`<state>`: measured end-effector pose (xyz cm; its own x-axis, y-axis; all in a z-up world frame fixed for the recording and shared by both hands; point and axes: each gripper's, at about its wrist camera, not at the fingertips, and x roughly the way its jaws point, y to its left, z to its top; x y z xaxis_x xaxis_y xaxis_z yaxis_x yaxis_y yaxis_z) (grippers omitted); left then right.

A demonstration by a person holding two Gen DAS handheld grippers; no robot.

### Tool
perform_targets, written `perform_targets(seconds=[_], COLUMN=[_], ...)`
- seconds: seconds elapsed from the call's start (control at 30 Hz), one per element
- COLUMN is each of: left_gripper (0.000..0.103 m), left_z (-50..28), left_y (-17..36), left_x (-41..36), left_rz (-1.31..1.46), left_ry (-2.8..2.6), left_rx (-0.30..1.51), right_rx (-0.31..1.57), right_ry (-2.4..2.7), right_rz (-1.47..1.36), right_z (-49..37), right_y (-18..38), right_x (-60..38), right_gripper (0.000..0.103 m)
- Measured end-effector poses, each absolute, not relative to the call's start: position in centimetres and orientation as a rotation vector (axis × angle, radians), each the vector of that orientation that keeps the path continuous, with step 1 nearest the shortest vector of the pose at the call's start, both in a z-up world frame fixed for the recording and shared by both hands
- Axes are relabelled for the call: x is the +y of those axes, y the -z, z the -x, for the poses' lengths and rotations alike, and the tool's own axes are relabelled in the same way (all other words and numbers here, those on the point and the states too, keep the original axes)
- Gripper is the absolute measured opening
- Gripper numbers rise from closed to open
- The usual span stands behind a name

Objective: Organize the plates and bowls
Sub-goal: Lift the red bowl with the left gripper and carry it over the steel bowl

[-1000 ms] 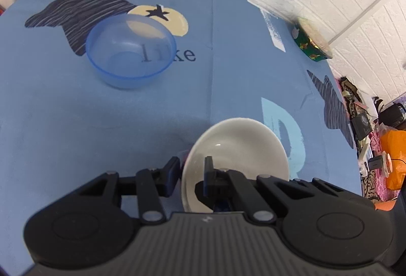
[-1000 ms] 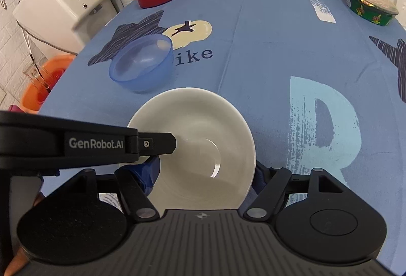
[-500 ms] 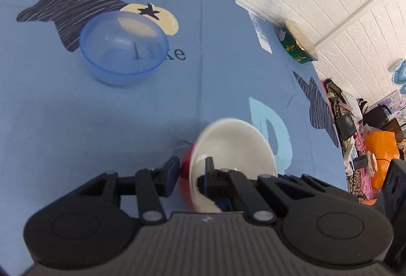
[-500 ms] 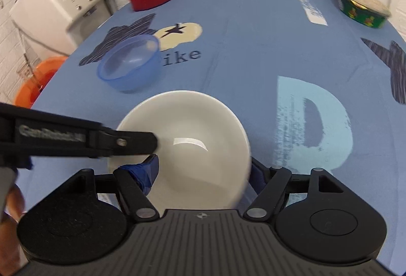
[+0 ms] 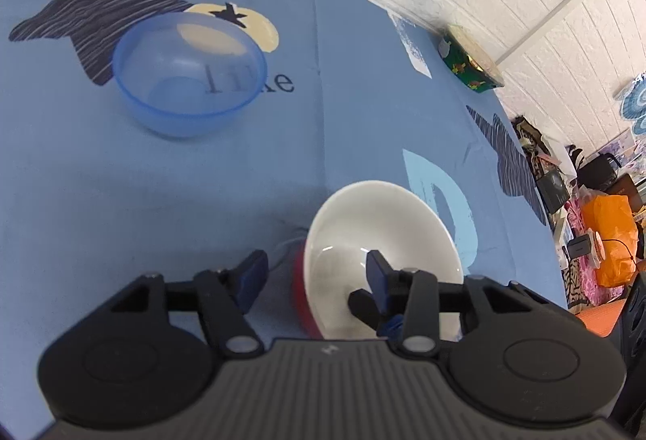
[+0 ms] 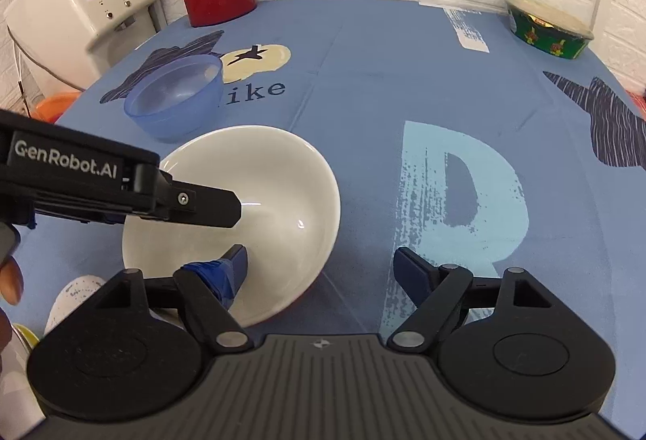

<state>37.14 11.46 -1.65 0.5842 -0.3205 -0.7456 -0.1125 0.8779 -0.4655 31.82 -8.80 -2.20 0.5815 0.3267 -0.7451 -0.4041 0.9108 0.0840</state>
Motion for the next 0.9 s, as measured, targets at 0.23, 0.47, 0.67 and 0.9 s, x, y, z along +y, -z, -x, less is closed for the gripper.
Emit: perform_targets(seconds=[0.23,0.47,0.67,0.9], left_gripper=[0.042,0.025,0.012,0.012], left_z=[-37.1,-36.9,-36.2,-33.6], left_y=[1.9,1.9,1.0,-2.4], left_x=[10.7,10.3,9.9,8.8], left_rz=[0.422,0.385,0.379,0.372], left_ry=[0.133,0.144,0.110,0.138], left_rx=[0.948,0.971,0.977,0.982], right_rx=[0.895,0.887,0.895,0.915], right_ry=[-0.392,-0.505,-0.494,-0.488], right_rz=[0.090,0.083,0.053,-0.002], right_z=[-31.9,-30.8,-30.0,-27.7], right_y=[1.9,1.7,1.0,-1.4], right_x=[-7.9,-6.9,-6.9,-8.5], right_gripper=[0.067,0.040,0.037,0.037])
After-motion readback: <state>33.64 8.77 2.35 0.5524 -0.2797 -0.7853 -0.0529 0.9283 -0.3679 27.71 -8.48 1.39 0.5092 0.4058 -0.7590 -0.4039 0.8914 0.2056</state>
